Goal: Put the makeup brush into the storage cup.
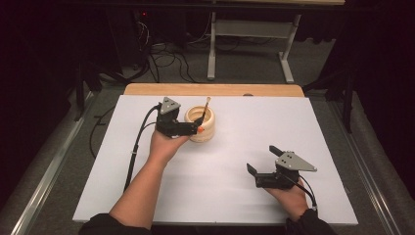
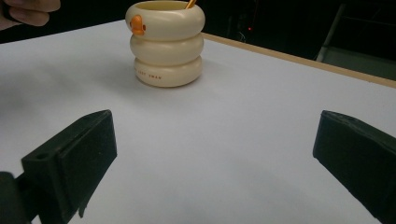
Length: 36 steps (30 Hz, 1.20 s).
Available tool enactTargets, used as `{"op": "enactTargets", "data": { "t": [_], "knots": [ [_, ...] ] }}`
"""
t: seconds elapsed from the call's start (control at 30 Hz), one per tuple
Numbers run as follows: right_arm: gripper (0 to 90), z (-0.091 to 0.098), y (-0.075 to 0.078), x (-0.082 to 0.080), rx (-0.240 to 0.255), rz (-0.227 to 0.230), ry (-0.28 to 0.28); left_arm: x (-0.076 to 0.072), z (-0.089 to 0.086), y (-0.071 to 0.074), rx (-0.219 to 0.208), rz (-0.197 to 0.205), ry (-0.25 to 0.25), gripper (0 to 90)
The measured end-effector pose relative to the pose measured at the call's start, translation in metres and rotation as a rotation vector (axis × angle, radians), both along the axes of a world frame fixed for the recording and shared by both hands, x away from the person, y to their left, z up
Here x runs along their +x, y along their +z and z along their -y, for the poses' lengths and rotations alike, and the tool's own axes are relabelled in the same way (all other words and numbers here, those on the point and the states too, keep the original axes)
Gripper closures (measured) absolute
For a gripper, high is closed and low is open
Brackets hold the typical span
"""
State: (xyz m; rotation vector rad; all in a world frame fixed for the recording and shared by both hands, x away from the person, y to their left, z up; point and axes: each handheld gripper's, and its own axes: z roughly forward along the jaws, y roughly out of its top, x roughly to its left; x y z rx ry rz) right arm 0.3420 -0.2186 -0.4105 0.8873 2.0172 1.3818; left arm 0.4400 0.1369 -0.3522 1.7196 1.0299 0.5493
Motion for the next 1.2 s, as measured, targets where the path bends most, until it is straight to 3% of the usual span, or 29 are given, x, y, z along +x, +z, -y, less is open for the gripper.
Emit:
{"op": "enactTargets", "data": {
  "t": [0.3,0.37,0.5,0.7,1.2],
  "knots": [
    [1.2,-0.001,-0.004,0.005,0.012,-0.03,-0.003,-0.011,-0.005,-0.002,0.011,-0.004,-0.008,3.3],
    [1.2,-0.002,-0.005,0.005,-0.005,-0.029,0.005,-0.013,-0.008,-0.005,-0.003,-0.005,-0.007,3.3],
    [1.2,-0.002,-0.003,0.003,0.01,-0.025,0.0,-0.019,-0.011,-0.013,-0.004,-0.018,-0.007,3.3],
    [1.2,-0.005,-0.002,0.002,-0.003,-0.004,0.005,-0.035,-0.023,-0.02,-0.012,-0.014,-0.008,3.4],
    [1.1,-0.005,-0.001,-0.002,-0.009,-0.009,-0.003,-0.084,-0.065,-0.038,-0.017,0.01,0.016,3.4]
  ]
}}
